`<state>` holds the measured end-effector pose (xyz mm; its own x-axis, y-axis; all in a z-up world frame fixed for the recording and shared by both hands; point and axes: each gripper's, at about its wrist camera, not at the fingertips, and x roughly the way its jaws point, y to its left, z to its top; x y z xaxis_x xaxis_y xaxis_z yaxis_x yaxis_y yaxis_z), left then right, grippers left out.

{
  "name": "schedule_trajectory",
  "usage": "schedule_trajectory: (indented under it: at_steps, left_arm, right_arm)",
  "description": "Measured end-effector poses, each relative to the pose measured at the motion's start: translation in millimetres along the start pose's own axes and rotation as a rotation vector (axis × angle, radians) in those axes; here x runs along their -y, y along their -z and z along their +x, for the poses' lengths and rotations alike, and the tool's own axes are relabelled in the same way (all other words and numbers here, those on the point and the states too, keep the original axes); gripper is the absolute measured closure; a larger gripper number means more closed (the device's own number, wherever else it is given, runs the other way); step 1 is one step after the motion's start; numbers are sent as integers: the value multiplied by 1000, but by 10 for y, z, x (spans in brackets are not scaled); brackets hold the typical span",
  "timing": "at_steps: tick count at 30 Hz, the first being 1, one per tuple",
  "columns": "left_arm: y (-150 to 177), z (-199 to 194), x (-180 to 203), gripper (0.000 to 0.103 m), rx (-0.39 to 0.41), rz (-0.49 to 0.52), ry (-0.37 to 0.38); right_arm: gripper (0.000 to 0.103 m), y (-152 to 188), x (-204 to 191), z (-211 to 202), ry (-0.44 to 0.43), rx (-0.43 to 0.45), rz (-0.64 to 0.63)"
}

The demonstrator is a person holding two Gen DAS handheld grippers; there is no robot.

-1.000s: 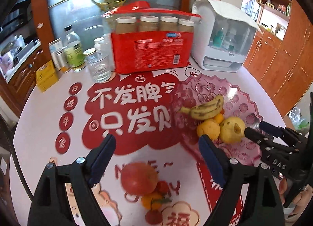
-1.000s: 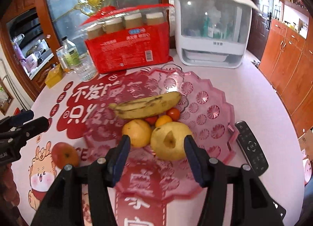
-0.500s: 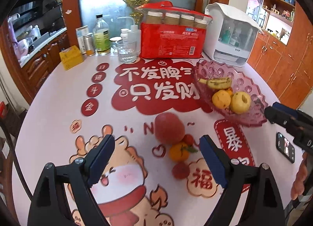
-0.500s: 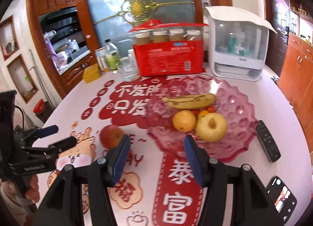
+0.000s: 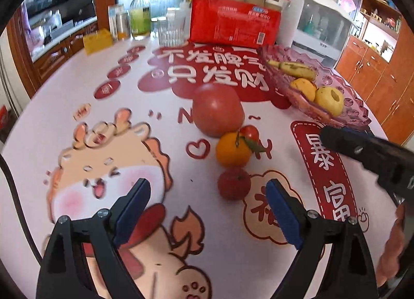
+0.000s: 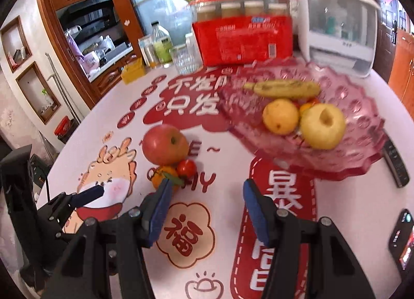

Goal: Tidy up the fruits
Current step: 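Grasp a small red tomato with the left tool while the right grasps a tangerine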

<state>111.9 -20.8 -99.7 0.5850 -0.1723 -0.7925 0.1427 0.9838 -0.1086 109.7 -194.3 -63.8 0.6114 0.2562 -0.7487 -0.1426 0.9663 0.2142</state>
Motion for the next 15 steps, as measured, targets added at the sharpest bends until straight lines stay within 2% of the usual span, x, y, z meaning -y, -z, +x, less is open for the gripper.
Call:
schedule_trajectory:
  at_steps: [7, 15]
  left_arm:
    - [37, 208, 53, 24, -11, -16, 7]
    - [33, 358, 72, 38, -36, -35, 19]
  right_arm:
    - [46, 57, 6, 315, -9, -43, 17]
    - [46, 54, -1, 368, -20, -42, 17]
